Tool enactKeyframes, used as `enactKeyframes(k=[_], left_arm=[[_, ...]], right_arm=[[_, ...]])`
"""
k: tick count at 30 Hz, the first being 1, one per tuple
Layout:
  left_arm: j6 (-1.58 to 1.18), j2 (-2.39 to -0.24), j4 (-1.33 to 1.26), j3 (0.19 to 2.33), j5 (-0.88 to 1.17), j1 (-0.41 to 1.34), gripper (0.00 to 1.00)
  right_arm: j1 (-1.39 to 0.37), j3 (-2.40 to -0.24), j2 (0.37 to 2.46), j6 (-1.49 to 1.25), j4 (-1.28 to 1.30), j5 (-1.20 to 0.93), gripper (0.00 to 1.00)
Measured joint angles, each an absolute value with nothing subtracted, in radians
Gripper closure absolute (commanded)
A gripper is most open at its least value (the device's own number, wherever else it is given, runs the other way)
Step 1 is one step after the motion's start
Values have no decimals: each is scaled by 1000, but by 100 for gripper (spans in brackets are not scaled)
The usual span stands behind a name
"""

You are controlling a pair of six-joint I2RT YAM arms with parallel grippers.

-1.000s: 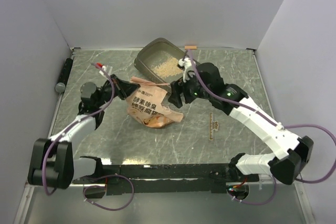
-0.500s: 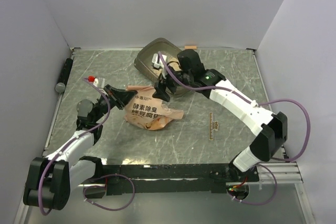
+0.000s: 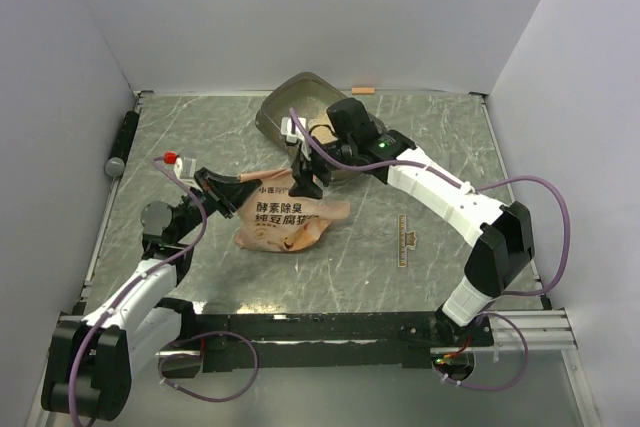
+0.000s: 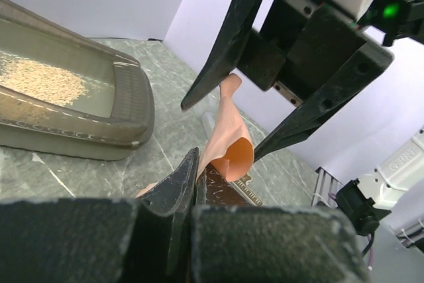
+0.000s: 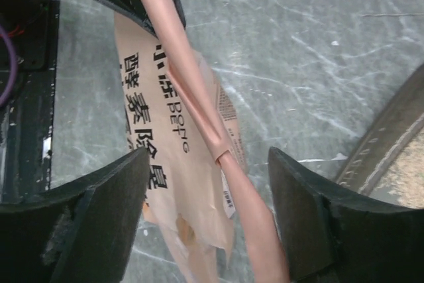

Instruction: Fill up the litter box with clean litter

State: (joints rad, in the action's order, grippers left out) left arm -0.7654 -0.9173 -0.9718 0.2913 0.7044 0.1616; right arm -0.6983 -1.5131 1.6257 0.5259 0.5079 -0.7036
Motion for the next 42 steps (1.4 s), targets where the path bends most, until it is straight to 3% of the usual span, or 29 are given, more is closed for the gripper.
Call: enactKeyframes(k=[4, 5, 6, 8, 9, 12, 15, 20, 26, 42], left_arm=[[-781, -921, -986, 291, 738, 162, 94], [-781, -921, -986, 291, 749, 162, 90], [-780, -921, -984, 292, 761, 162, 80], [-768, -921, -953, 313, 799, 161, 67], [-757, -923, -933, 334, 830, 161, 55], [-694, -934, -821, 456, 952, 162, 40], [-535, -941, -575, 623, 1031, 166, 31], [-170, -946, -76, 897, 1063, 179, 29], [100, -1029, 286, 1020, 1050, 227, 26], [383, -1308, 705, 1339, 883, 466, 26]], right_arm=[[-698, -1484, 1626, 540, 521, -729, 79], [-698, -1475, 1626, 542, 529, -733, 89], [-698, -1467, 1625, 544, 530, -734, 100], [-698, -1444, 1625, 543, 542, -734, 100], [-698, -1435, 1625, 542, 545, -733, 100], [-698, -1414, 1615, 537, 545, -733, 100], [-700, -1398, 1588, 531, 546, -722, 100], [-702, -1398, 1550, 529, 556, -704, 100], [-706, -1384, 1524, 529, 571, -696, 100], [-719, -1345, 1484, 521, 618, -677, 100]])
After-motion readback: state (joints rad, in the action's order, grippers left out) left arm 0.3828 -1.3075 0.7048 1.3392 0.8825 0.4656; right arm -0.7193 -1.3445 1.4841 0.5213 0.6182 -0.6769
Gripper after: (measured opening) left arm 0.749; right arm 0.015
